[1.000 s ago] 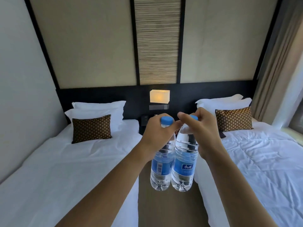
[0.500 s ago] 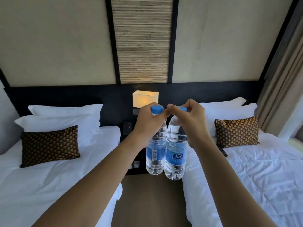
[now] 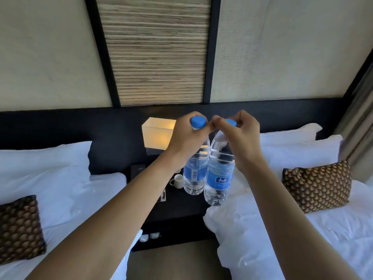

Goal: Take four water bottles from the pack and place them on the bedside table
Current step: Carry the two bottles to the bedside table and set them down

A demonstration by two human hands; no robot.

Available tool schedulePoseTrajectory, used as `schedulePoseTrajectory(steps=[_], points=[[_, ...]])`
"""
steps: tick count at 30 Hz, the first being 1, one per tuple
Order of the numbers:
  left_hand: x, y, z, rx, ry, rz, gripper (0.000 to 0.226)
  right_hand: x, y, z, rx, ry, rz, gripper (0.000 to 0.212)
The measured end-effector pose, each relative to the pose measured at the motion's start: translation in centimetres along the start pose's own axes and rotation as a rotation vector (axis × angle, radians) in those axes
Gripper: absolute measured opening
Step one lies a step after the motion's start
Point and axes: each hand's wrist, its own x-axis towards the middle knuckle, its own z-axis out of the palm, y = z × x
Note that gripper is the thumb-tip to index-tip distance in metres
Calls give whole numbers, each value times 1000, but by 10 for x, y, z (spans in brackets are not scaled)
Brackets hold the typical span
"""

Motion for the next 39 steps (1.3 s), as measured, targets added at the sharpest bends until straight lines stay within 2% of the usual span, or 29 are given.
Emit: schedulePoseTrajectory(steps=[7, 10, 13, 17, 23, 30, 34, 39], points=[[146, -124, 37, -12, 5, -16, 29, 154, 137, 25, 15, -101, -17, 41], [185, -192, 55, -26, -14, -15, 45, 196, 210, 31, 26, -149, -39, 46], [215, -272, 73, -40, -29, -27, 43, 222, 292, 37, 37, -168, -17, 44], [244, -384, 96, -22, -8, -46, 50, 244, 406, 49, 22, -165, 18, 44], [270, -567, 121, 73, -14, 9, 36, 254, 592, 77, 1, -97, -23, 38], [277, -751, 134, 93, 7, 35, 40, 250, 781, 118, 14, 5, -81, 38], [284, -826, 140, 115, 10, 47, 39, 255, 854, 132, -10, 46, -91, 36], [294, -872, 148, 118, 46, 35, 39, 260, 902, 143, -9, 80, -98, 35]])
